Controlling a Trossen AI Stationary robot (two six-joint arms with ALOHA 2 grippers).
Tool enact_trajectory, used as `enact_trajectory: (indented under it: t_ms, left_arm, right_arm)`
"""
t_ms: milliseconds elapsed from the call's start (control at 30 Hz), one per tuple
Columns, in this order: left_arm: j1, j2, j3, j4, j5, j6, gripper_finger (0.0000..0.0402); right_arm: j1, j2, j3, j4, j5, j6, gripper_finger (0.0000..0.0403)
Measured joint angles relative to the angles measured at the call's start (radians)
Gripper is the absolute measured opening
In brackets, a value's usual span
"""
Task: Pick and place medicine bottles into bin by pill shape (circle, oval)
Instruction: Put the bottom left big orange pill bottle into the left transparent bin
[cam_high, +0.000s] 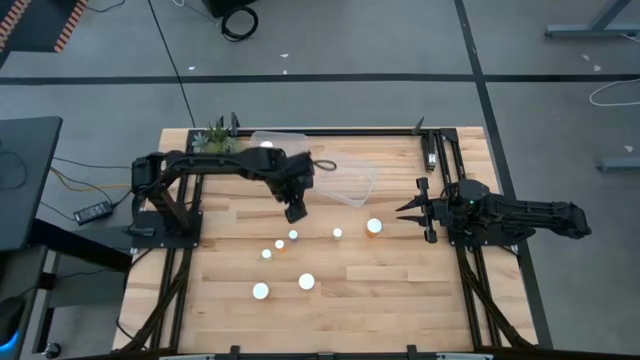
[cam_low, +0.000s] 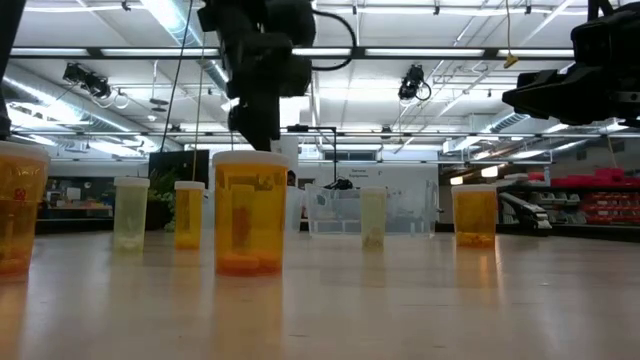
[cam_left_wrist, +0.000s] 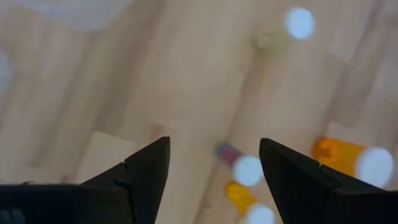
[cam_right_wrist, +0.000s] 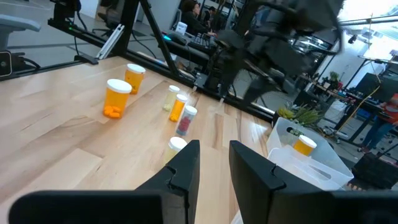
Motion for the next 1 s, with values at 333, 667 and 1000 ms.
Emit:
enact_trajectory:
  t_ms: [333, 667, 1000]
  left_arm:
    - [-0.232, 0.0, 0.0, -0.006, 0.0, -0.027, 0.0261]
    - [-0.448, 0.001, 0.0, -0.057, -0.005, -0.528, 0.025]
    - [-0.704, 0.001, 0.0, -0.298, -0.011, -1.012, 0.0246]
  right_arm:
    - [0.0, 0.0, 0.0, 0.0, 0.0, 0.0, 0.0093]
    - [0.0, 0.0, 0.0, 0.0, 0.0, 0.0, 0.0093]
    - [0.0, 0.0, 0.0, 0.0, 0.0, 0.0, 0.0093]
